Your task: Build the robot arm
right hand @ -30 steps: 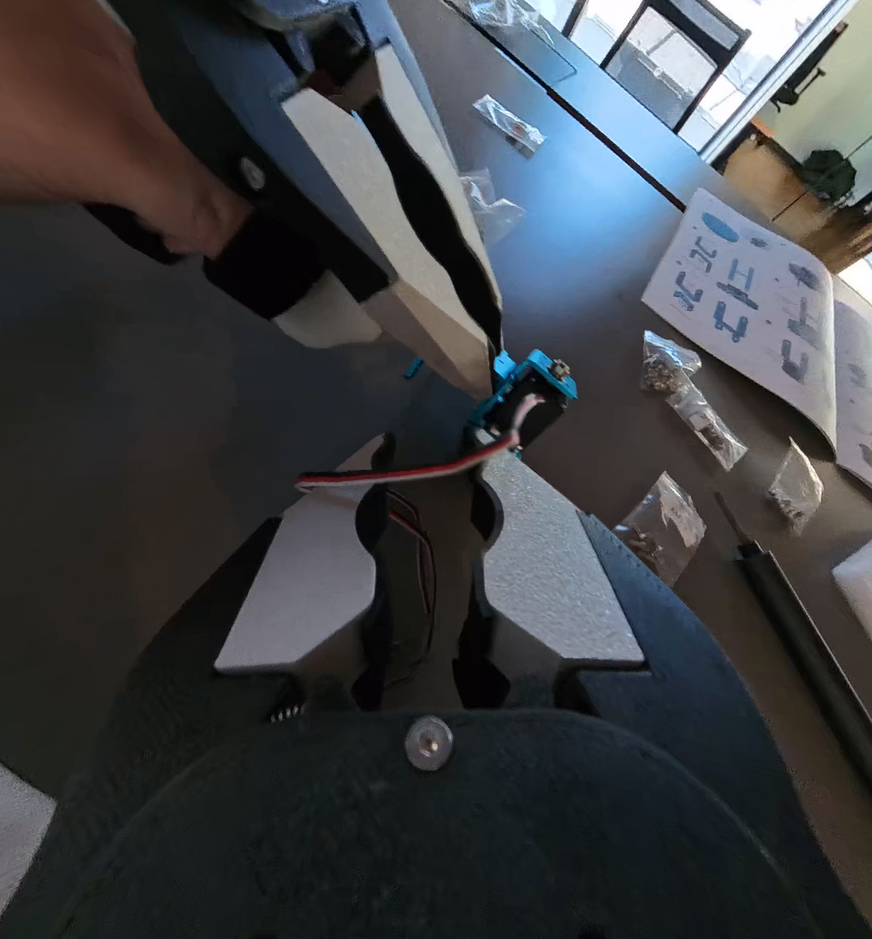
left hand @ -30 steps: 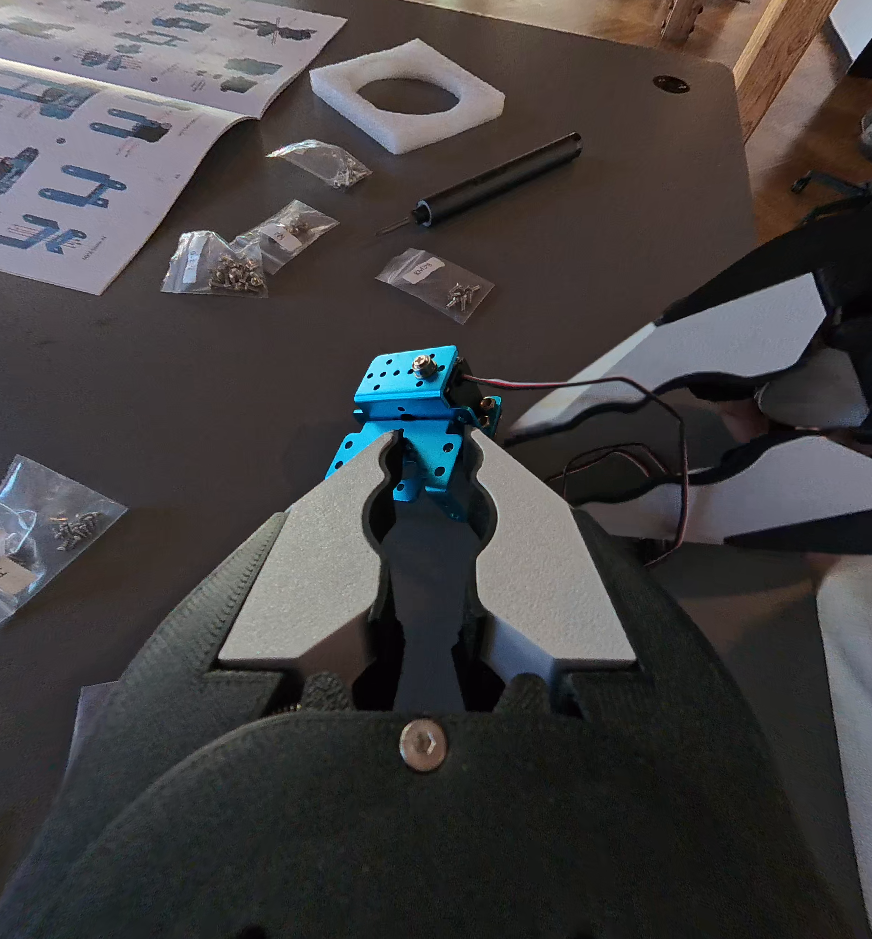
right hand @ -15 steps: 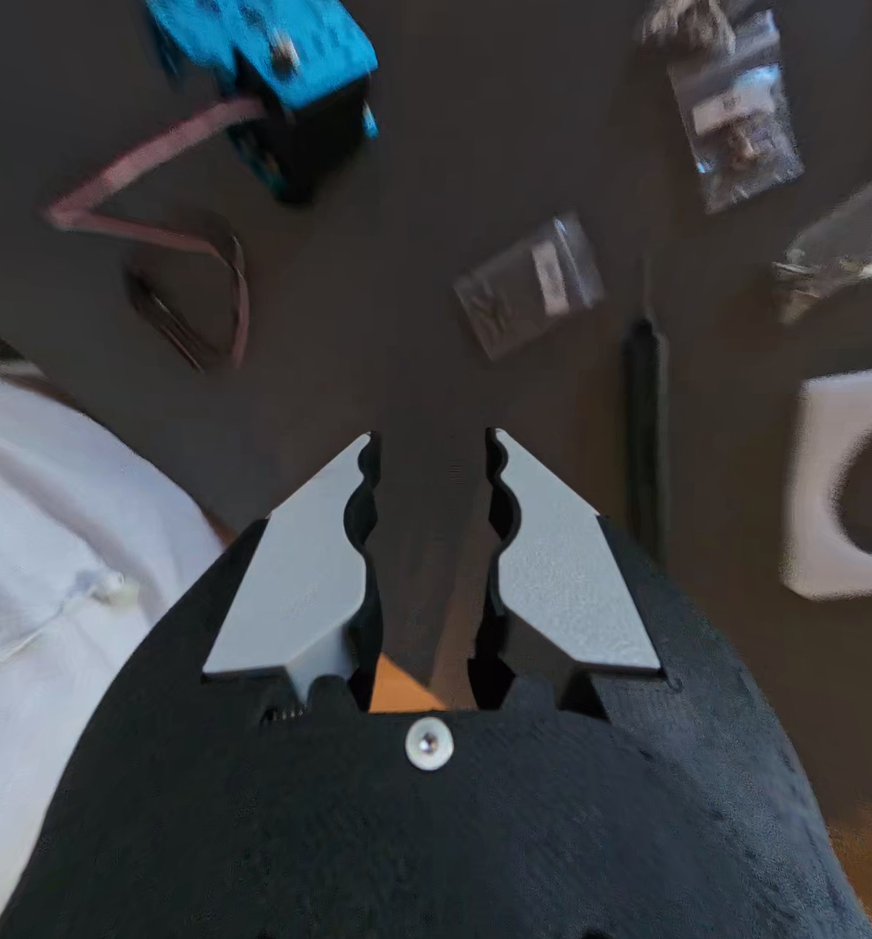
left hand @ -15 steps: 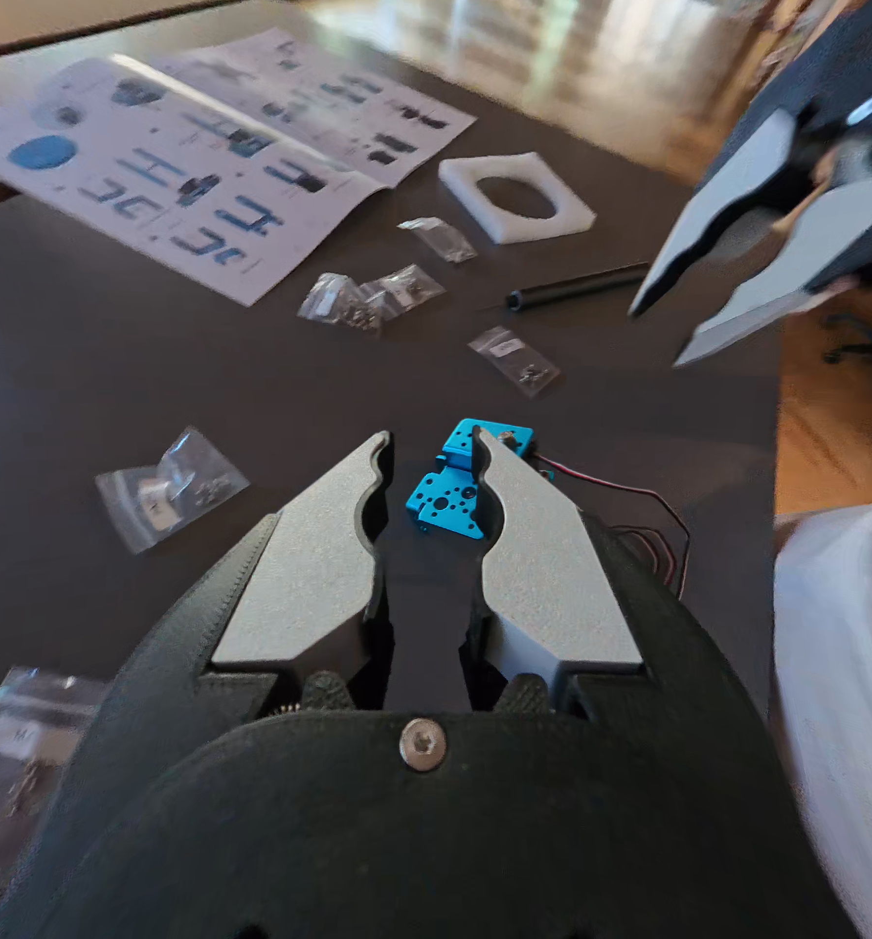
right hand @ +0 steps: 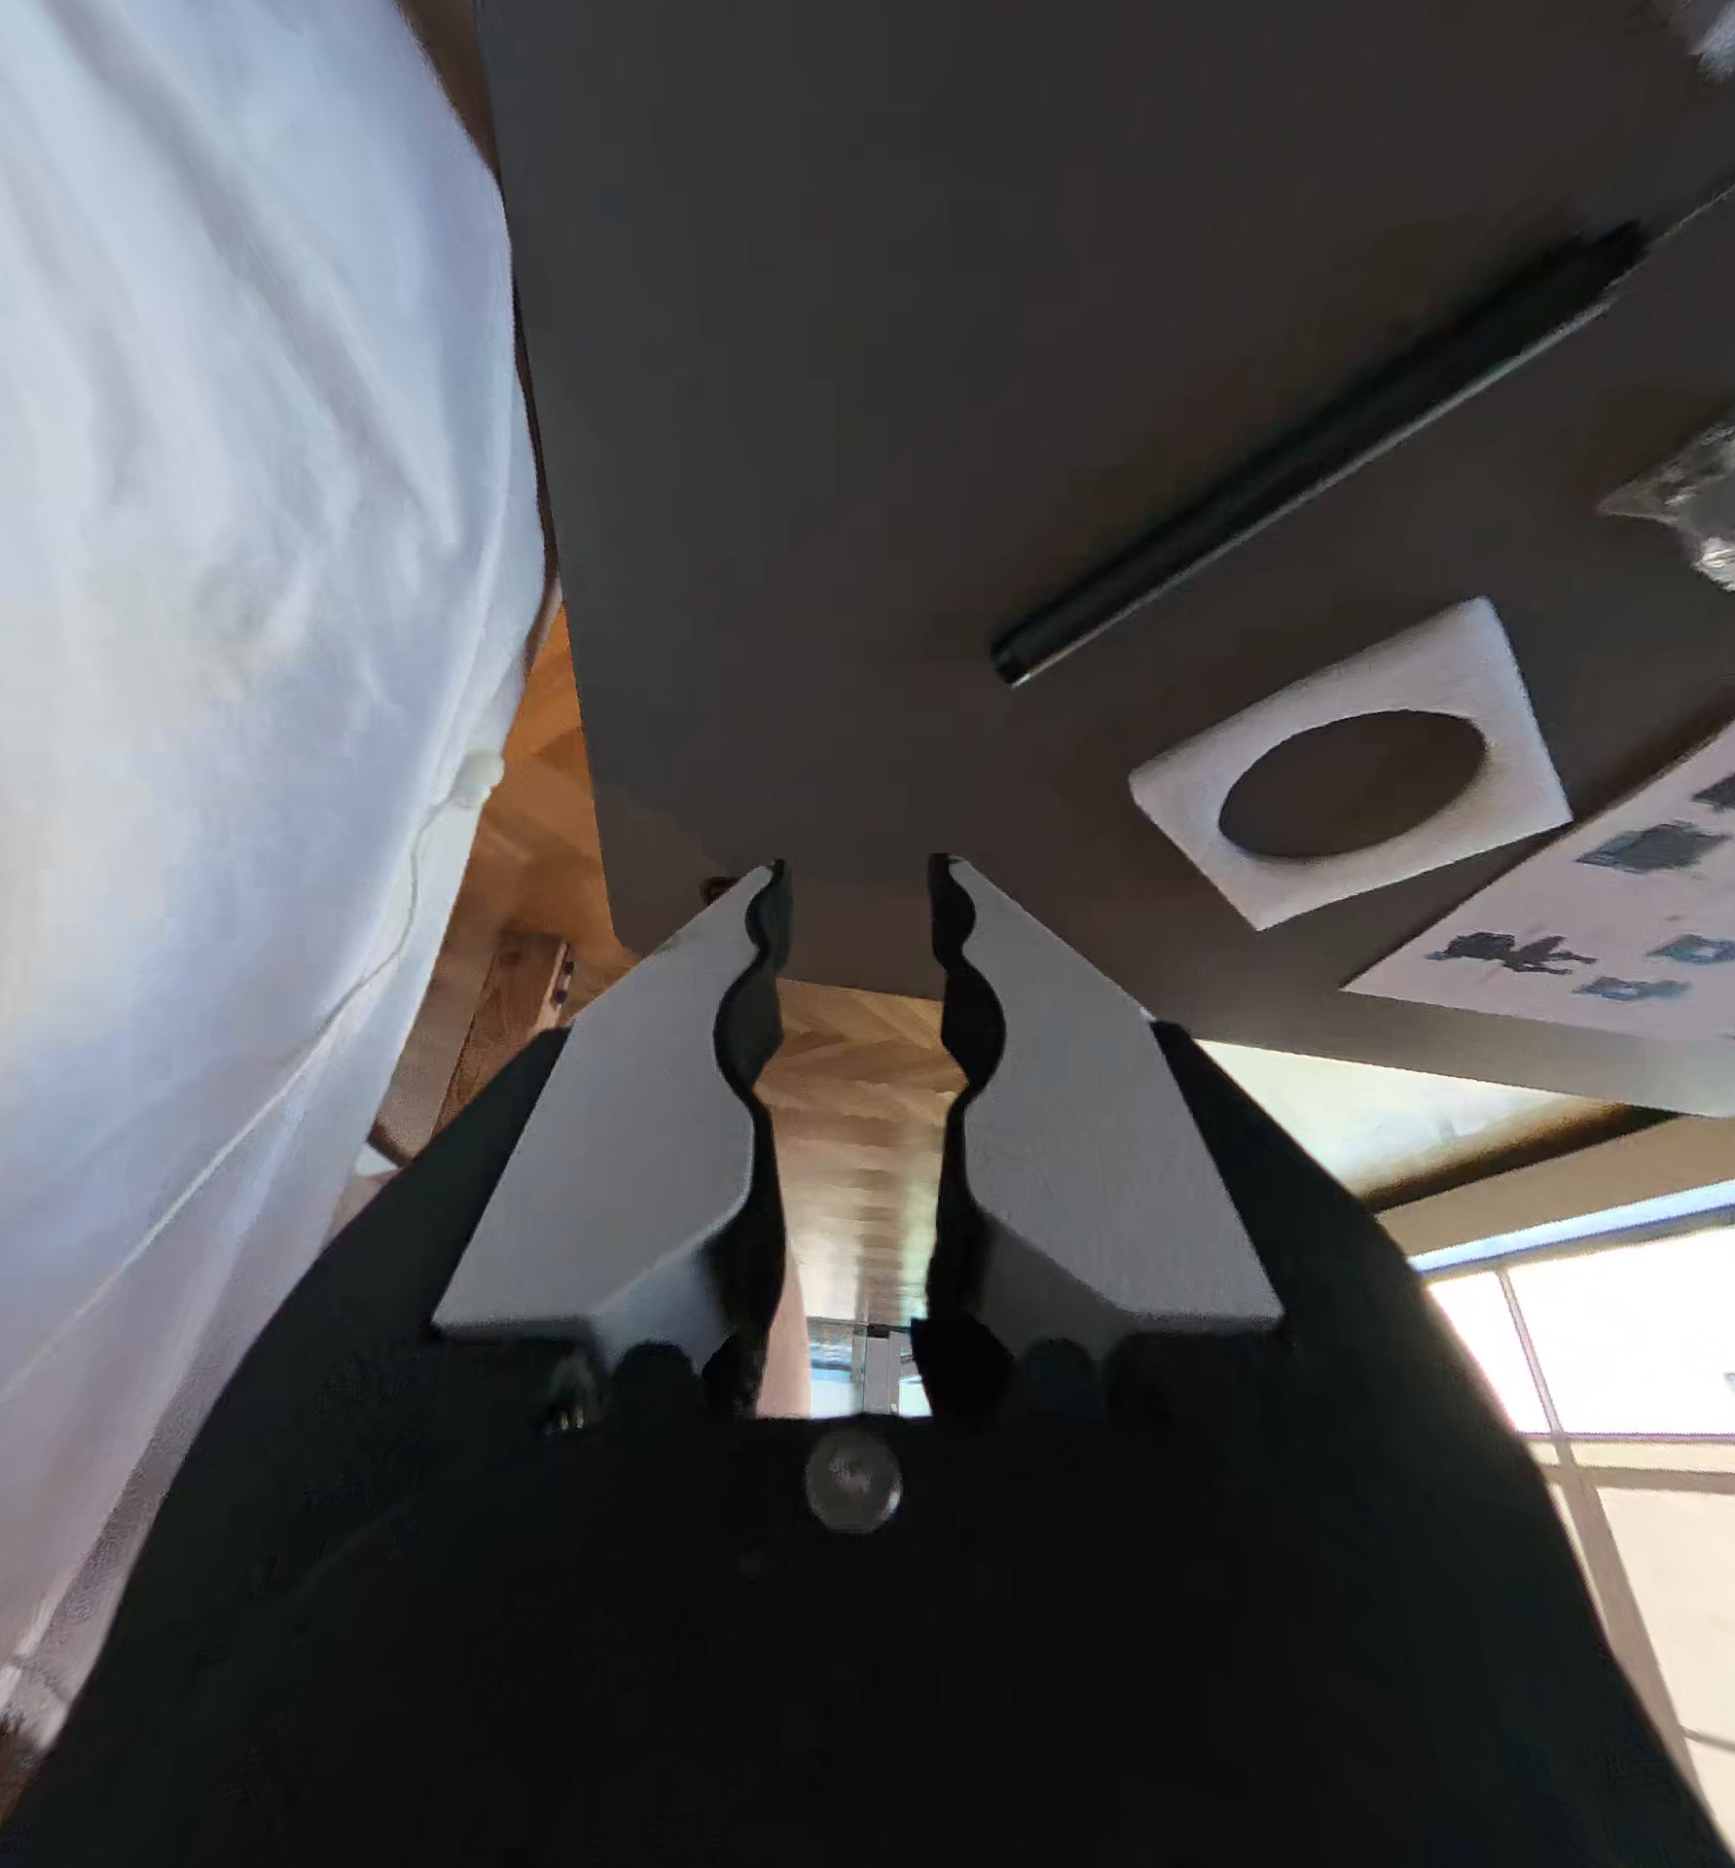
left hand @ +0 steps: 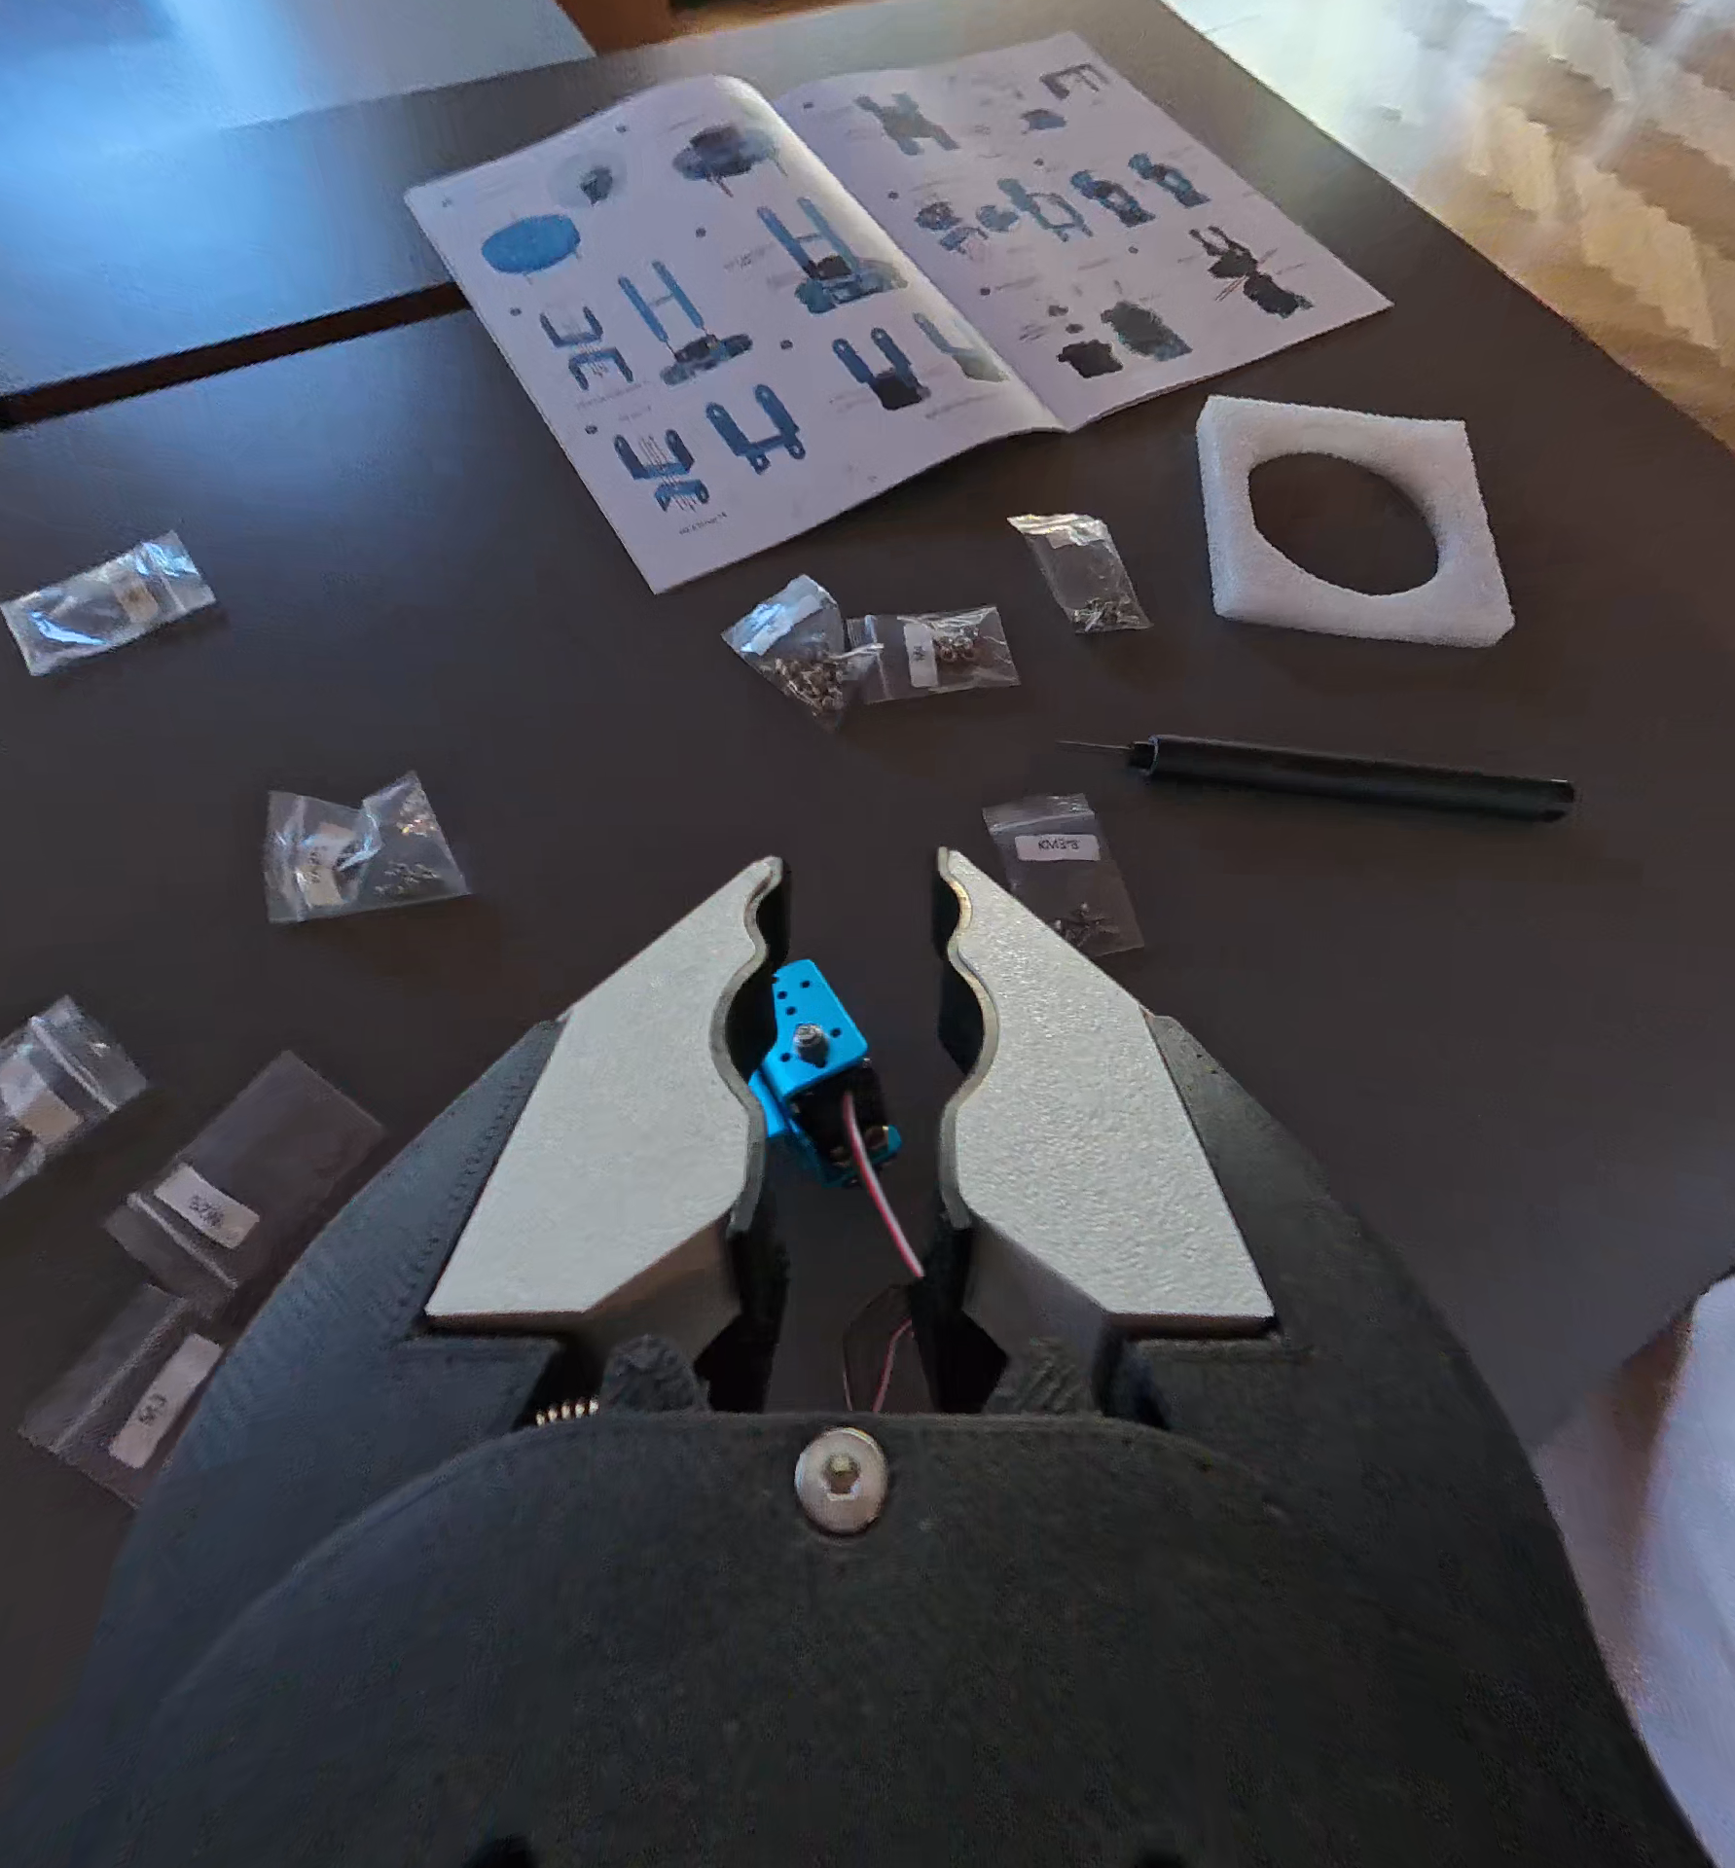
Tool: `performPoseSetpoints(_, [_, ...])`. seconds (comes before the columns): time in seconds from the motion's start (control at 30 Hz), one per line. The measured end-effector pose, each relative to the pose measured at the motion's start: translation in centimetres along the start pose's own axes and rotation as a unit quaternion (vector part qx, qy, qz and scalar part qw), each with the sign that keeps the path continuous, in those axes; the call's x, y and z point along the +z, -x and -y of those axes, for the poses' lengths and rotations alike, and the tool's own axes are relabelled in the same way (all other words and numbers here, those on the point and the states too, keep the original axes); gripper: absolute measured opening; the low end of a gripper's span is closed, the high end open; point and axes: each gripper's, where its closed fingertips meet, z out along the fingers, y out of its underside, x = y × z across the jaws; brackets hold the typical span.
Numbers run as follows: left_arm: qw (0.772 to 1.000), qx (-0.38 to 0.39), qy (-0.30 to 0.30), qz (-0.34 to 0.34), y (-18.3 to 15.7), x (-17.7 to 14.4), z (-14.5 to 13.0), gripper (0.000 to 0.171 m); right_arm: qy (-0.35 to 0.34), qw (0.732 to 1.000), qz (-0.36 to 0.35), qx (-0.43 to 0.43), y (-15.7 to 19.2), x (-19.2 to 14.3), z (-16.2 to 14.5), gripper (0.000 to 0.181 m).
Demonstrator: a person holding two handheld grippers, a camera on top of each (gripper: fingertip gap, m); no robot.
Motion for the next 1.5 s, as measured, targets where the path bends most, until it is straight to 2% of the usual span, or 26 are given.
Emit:
performPoseSetpoints(0.1, [1.0, -0.005, 0.005, 0.006, -0.6, 0.5, 0.6, 0.028, -0.013, 1.0, 0.009, 0.026, -1.8, 1.1, -1.6, 0.027])
performPoseSetpoints(0.23, [0.999, -0.032, -0.025, 0.0, -2.1, 1.2, 2.7, 0.028, -0.059, 0.994, 0.035, 0.083, -4.2, 2.2, -3.7, 0.028])
performPoseSetpoints(0.3, [0.998, -0.048, -0.045, -0.02, -3.7, 1.9, 3.5, 0.028, -0.144, 0.981, 0.057, 0.116, -5.5, 3.1, -3.6, 0.026])
performPoseSetpoints(0.37, [0.996, -0.054, -0.055, -0.037, -5.5, 3.0, 3.9, 0.032, -0.264, 0.948, 0.056, 0.167, -8.2, 4.6, -2.5, 0.024])
performPoseSetpoints(0.4, [0.996, -0.054, -0.057, -0.043, -6.4, 3.7, 3.9, 0.034, -0.336, 0.919, 0.055, 0.2, -9.8, 5.2, -1.9, 0.022])
performPoseSetpoints(0.43, [0.996, -0.054, -0.059, -0.047, -7.3, 4.4, 3.8, 0.036, -0.41, 0.877, 0.059, 0.244, -11.6, 5.8, -1.6, 0.017])
performPoseSetpoints(0.5, [0.995, -0.052, -0.063, -0.052, -9.1, 6.0, 3.6, 0.041, -0.537, 0.77, 0.048, 0.341, -15.3, 7.0, -2.9, 0.014])
performPoseSetpoints(0.53, [0.995, -0.05, -0.063, -0.057, -10.1, 6.8, 3.5, 0.043, -0.587, 0.712, 0.013, 0.387, -17.3, 7.6, -4.6, 0.008])
performPoseSetpoints(0.57, [0.995, -0.047, -0.065, -0.056, -10.9, 7.6, 3.4, 0.045, -0.619, 0.661, -0.035, 0.423, -18.7, 8.4, -6.7, 0.0])
performPoseSetpoints(0.63, [0.995, -0.037, -0.075, -0.049, -12.3, 9.3, 3.2, 0.046, -0.652, 0.578, -0.146, 0.468, -20.8, 9.7, -10.7, 0.0])
performPoseSetpoints(0.67, [0.995, -0.033, -0.078, -0.046, -12.9, 9.9, 3.2, 0.047, -0.662, 0.544, -0.185, 0.48, -21.2, 9.8, -12.1, 0.0])
performPoseSetpoints(0.7, [0.995, -0.034, -0.083, -0.045, -13.4, 10.5, 3.1, 0.047, -0.669, 0.524, -0.201, 0.487, -21.4, 9.6, -12.8, 0.0])
performPoseSetpoints(0.77, [0.995, -0.036, -0.088, -0.042, -14.1, 11.2, 3.0, 0.047, -0.668, 0.527, -0.22, 0.477, -21.7, 9.4, -12.8, 0.0])
performPoseSetpoints(0.87, [0.995, -0.039, -0.096, -0.006, -13.6, 11.5, 2.4, 0.048, -0.632, 0.555, -0.246, 0.482, -22.5, 11.0, -12.7, 0.0])
performPoseSetpoints(0.9, [0.994, -0.045, -0.101, 0.005, -13.3, 11.4, 2.2, 0.048, -0.626, 0.551, -0.239, 0.498, -22.8, 11.7, -13.0, 0.0])
performPoseSetpoints(1.0, [0.991, -0.069, -0.114, 0.032, -12.3, 10.9, 1.6, 0.049, -0.651, 0.514, -0.21, 0.518, -23.0, 11.4, -13.4, 0.0])
performPoseSetpoints(1.17, [0.986, -0.094, -0.134, 0.045, -11.5, 10.1, 1.2, 0.047, -0.637, 0.526, -0.215, 0.521, -22.8, 11.6, -13.5, 0.0])
performPoseSetpoints(1.3, [0.988, -0.09, -0.117, 0.046, -11.7, 10.4, 0.1, 0.047, -0.626, 0.538, -0.205, 0.526, -23.0, 12.3, -13.3, 0.0])
performPoseSetpoints(1.5, [0.989, -0.078, -0.11, 0.063, -11.4, 10.1, -0.3, 0.039, -0.621, 0.532, -0.201, 0.54, -23.2, 12.6, -13.4, 0.0])
